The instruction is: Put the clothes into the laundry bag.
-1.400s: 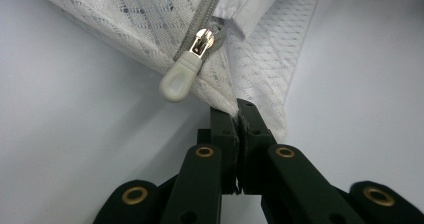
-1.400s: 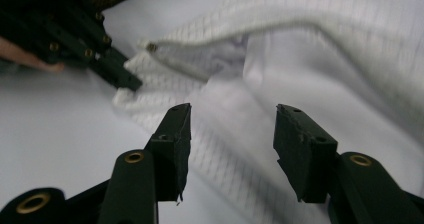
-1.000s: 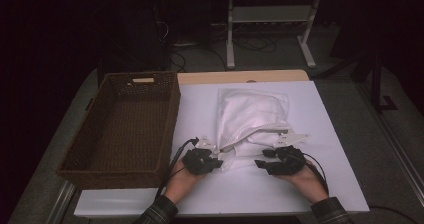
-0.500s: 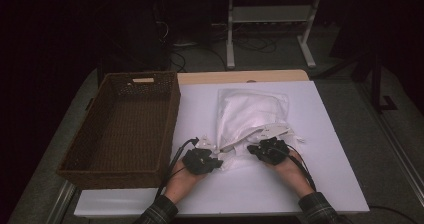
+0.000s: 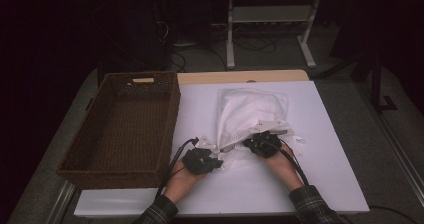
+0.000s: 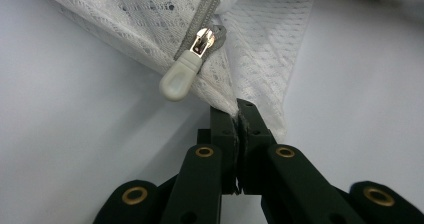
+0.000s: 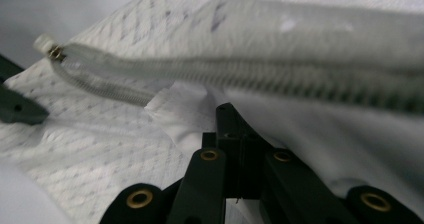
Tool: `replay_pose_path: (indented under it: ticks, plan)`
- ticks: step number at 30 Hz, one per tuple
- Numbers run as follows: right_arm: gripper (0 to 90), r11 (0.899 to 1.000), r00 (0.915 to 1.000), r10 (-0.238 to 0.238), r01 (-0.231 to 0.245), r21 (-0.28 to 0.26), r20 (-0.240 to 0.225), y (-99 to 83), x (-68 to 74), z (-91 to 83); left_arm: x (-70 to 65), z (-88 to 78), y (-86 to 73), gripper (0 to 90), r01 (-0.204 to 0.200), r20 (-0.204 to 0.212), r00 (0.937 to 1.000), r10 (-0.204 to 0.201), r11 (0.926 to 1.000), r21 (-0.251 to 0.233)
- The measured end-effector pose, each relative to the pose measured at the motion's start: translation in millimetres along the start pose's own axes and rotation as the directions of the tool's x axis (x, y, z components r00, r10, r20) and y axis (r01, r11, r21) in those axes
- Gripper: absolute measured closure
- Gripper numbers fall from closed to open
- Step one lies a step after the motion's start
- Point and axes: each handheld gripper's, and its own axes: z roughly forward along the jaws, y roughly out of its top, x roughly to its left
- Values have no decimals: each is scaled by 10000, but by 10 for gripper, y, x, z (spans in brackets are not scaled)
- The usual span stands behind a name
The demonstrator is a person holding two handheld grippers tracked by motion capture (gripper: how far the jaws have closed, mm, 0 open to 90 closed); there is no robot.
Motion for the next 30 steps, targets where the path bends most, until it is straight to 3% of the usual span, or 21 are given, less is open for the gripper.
replay_pose_path:
  ticks: [20, 30]
  plan:
    - [899, 9964, 9970, 636, -610, -588, 438, 115, -42, 192, 1, 0, -1, 877, 2, 12, 10000, -2, 10000, -5]
    - [879, 9978, 9997, 214, -222, -619, -136, 90, 9, -189, 1, -1, -3, 876, -20, -5, 10000, 20, 10000, -11]
